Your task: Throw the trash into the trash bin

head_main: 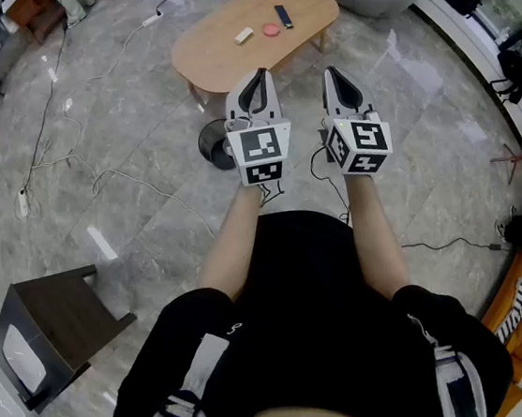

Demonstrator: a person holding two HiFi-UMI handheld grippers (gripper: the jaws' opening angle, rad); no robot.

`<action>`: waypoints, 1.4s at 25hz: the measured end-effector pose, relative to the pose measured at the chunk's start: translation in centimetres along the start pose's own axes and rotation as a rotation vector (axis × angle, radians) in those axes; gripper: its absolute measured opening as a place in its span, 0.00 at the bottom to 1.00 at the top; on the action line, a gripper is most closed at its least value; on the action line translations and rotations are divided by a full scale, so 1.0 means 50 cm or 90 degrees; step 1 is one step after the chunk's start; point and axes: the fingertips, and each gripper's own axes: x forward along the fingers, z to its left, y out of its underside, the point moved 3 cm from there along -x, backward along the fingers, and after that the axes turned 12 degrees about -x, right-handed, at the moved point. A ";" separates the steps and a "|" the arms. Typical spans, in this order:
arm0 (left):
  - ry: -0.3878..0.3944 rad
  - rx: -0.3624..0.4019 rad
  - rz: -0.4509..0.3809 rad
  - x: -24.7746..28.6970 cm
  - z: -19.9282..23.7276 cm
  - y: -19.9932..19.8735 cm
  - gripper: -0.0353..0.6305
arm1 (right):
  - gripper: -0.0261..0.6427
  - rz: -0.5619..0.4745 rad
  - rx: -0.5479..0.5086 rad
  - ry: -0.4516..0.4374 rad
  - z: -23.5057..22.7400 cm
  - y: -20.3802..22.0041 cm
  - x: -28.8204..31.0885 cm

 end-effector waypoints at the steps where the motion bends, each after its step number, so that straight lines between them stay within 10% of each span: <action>1: 0.002 -0.001 0.002 0.004 0.001 0.000 0.07 | 0.06 -0.009 0.016 0.006 -0.004 -0.002 0.004; 22: 0.072 0.005 0.058 0.110 -0.030 0.054 0.07 | 0.06 0.020 0.061 0.061 -0.081 0.052 0.057; 35: 0.028 0.020 0.107 0.292 0.032 0.109 0.07 | 0.06 0.025 0.106 0.026 -0.154 0.115 0.257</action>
